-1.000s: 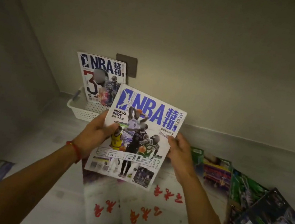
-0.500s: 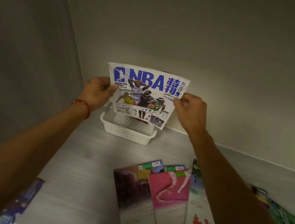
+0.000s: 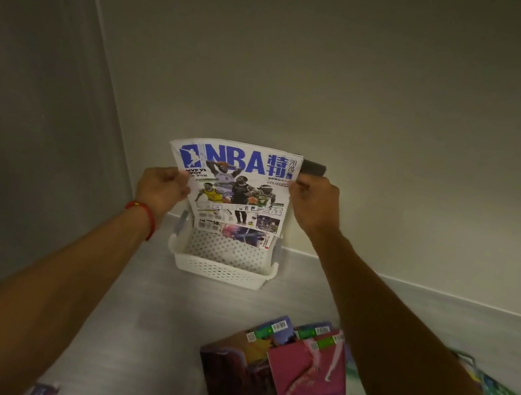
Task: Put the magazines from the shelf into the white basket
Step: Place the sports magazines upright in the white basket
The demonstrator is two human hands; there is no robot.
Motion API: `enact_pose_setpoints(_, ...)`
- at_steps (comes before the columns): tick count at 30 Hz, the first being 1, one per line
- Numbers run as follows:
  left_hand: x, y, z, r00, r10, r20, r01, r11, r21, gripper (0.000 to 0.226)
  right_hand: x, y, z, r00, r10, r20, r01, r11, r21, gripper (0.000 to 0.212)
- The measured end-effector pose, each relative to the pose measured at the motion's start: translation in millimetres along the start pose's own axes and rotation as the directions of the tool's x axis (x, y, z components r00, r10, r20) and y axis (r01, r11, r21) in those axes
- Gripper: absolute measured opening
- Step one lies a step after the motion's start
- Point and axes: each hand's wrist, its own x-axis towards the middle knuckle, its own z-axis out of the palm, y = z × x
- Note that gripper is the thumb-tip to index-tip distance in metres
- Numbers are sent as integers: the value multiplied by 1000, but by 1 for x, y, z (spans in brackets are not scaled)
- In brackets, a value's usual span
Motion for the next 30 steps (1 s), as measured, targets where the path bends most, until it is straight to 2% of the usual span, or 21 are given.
enact_pose_setpoints(2, 6, -3, -4, 1000, 7, 6, -7, 1000, 10, 17, 2, -1, 7, 1000, 9, 15, -9, 1000, -13, 21)
enact_pose_setpoints(9, 21, -31, 3, 996, -70, 62, 64, 994, 89, 13, -2, 23, 35, 972, 234, 3, -234, 971, 51, 15)
enact_pose_setpoints(16, 34, -46, 20, 982, -190, -9, 190, 978, 88, 24, 1, 38, 60, 897, 441, 34, -442, 891, 104, 17)
enact_pose_setpoints(20, 31, -43, 31, 987, -160, -18, 161, 979, 126, 29, 1, 38, 70, 862, 507, 31, -502, 843, 194, 6)
enact_pose_setpoints(21, 31, -41, 33, 988, -156, -17, 157, 980, 122, 29, 1, 36, 70, 857, 514, 34, -506, 827, 245, 8)
enact_pose_setpoints(22, 30, -40, 35, 987, -160, -9, 160, 981, 110, 37, 0, 35, 70, 849, 526, 46, -512, 800, 314, 19)
enact_pose_setpoints(24, 30, -39, 37, 986, -164, 13, 162, 984, 78, 64, -2, 32, 68, 830, 547, 108, -529, 712, 462, 44)
enact_pose_setpoints(25, 29, -40, 37, 987, -159, 30, 157, 986, 55, 71, -3, 32, 67, 830, 540, 142, -530, 681, 506, 50)
enact_pose_setpoints(28, 25, -42, 37, 981, -176, 85, 181, 982, -62, 70, -12, 32, 62, 836, 503, 219, -538, 674, 506, 55)
enact_pose_setpoints(30, 17, -46, 36, 981, -170, 92, 174, 984, -36, 67, -24, 33, 54, 844, 484, 232, -536, 727, 429, 54)
